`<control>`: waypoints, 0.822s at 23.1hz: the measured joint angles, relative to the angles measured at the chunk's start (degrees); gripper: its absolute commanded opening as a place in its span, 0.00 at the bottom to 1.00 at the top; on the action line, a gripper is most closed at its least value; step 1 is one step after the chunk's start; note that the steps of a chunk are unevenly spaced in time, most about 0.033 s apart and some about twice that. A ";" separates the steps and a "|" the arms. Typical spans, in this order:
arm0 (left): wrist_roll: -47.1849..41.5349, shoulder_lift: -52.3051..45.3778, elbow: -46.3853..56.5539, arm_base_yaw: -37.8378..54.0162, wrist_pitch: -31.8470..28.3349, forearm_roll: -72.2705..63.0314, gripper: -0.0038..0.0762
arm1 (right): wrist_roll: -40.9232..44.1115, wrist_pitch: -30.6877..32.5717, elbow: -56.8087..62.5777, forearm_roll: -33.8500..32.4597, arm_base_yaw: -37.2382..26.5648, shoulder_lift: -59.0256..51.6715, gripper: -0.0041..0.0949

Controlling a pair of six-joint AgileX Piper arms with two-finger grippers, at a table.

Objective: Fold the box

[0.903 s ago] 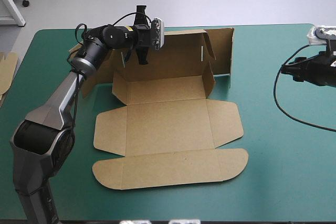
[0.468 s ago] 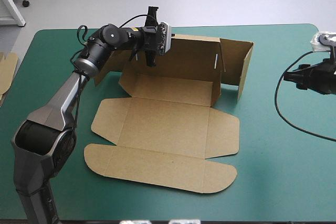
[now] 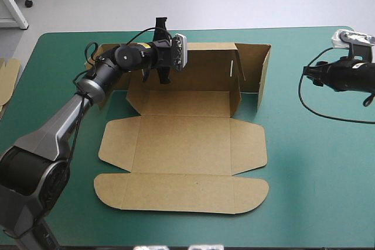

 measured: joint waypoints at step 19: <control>2.40 -5.99 15.26 -5.73 -19.65 -1.13 0.03 | -4.10 5.06 -36.63 12.74 5.53 35.37 0.44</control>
